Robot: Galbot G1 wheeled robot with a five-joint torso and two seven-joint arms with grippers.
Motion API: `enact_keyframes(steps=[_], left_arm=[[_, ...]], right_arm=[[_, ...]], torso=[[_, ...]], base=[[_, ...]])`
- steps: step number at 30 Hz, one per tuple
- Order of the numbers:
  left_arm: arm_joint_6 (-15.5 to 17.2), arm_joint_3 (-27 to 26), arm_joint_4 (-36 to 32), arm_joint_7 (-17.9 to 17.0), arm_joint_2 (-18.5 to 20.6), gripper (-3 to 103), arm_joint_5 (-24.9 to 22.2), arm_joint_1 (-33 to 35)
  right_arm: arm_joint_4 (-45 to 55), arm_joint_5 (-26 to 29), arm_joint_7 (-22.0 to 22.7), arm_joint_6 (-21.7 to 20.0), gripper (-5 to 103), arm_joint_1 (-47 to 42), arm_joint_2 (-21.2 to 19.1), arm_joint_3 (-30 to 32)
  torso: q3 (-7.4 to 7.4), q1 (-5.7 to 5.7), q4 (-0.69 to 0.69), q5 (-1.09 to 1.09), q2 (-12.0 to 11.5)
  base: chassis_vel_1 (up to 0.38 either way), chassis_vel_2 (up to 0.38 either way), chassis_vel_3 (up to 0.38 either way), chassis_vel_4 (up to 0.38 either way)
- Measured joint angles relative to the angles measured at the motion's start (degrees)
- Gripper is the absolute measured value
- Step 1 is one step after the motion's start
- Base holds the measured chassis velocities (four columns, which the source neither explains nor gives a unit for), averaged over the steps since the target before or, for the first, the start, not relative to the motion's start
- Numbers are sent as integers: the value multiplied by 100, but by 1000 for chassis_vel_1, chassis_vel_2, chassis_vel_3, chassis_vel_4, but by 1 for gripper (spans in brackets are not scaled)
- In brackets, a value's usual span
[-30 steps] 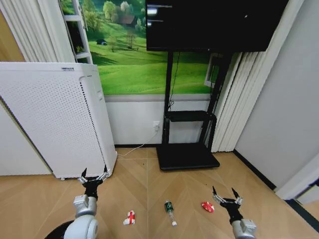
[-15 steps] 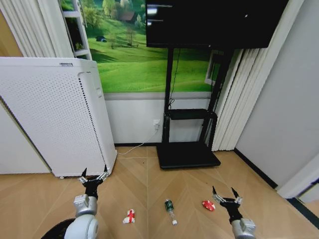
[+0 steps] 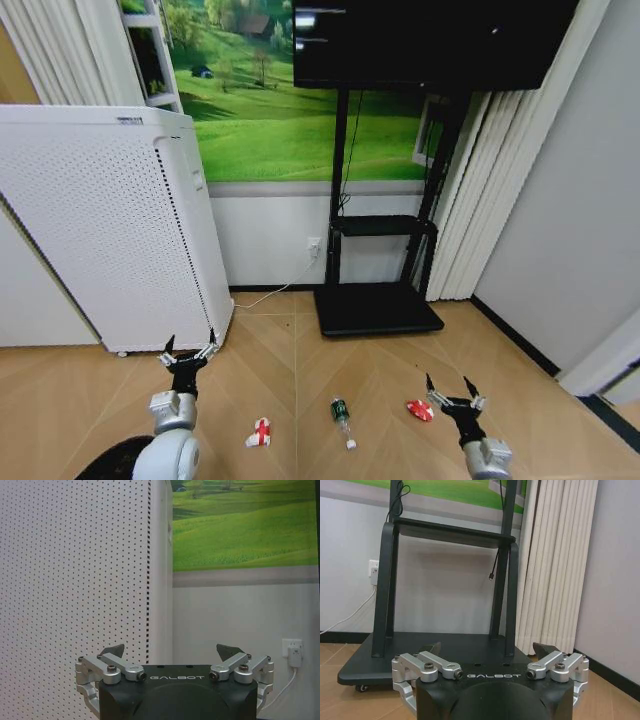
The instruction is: Pick up the trash bin and place the garbage on the floor into it.
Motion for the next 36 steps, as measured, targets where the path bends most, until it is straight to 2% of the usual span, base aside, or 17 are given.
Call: enact_keyframes(steps=[7,10,11,13,14,15,16,18,19,21,22,24,28,32,35,36], left_arm=[[11,-63,-124,-53,94,100,172,78],[442,-184,-557,-233,267,100,72,264],[442,-184,-557,-233,267,100,72,264],[817,-345,-924,-410,389,100,-29,413],[817,-345,-924,-410,389,100,-29,413],[1016,-461,-1140,-517,481,100,-77,511],[1016,-461,-1140,-517,481,100,-77,511],[1274,-674,-1537,-573,725,100,-290,719],[1274,-674,-1537,-573,725,100,-290,719],[1566,-1019,-1980,-572,1313,100,-574,1130],[1566,-1019,-1980,-572,1313,100,-574,1130],[1736,-1240,-2135,-630,1656,100,-789,1418],[1892,-1446,-2184,-721,1858,100,-943,1811],[2033,-1590,-2090,-853,1890,100,-957,2141],[2496,-1728,-1982,-1053,1876,100,-1232,2510],[2496,-1728,-1982,-1053,1876,100,-1232,2510]], right_arm=[[-29,-186,16,22,100,7,-9,11],[-58,-422,67,70,100,-18,-49,22],[-58,-422,67,70,100,-18,-49,22],[-92,-617,89,108,100,-25,-65,30],[-92,-617,89,108,100,-25,-65,30],[-117,-687,121,129,100,-26,-67,29],[-117,-687,121,129,100,-26,-67,29],[-144,-712,180,151,100,-24,-71,19],[-144,-712,180,151,100,-24,-71,19],[-152,-678,257,158,100,-16,-97,12],[-152,-678,257,158,100,-16,-97,12],[-149,-607,299,149,100,-9,-124,15],[-141,-516,317,131,100,1,-158,35],[-145,-435,335,106,100,30,-194,44],[-175,-357,337,85,100,91,-244,40],[-175,-357,337,85,100,91,-244,40]], torso=[[5,1,0,0,7],[14,3,0,0,18],[14,3,0,0,18],[19,4,0,-1,25],[19,4,0,-1,25],[22,5,0,-1,28],[22,5,0,-1,28],[26,6,1,-1,34],[26,6,1,-1,34],[31,8,0,-1,40],[31,8,0,-1,40],[35,9,0,-1,44],[38,9,0,-1,47],[41,10,0,-1,51],[43,10,0,-1,53],[43,10,0,-1,53]], base=[[0,0,0,0],[0,0,0,0],[0,0,0,0],[0,0,0,0],[0,0,0,0],[0,0,0,0],[0,0,0,0],[0,0,0,0],[0,0,0,0],[0,0,0,0],[0,0,0,0],[0,0,0,0],[0,0,0,0],[0,0,0,0],[0,0,0,0],[0,0,0,0]])
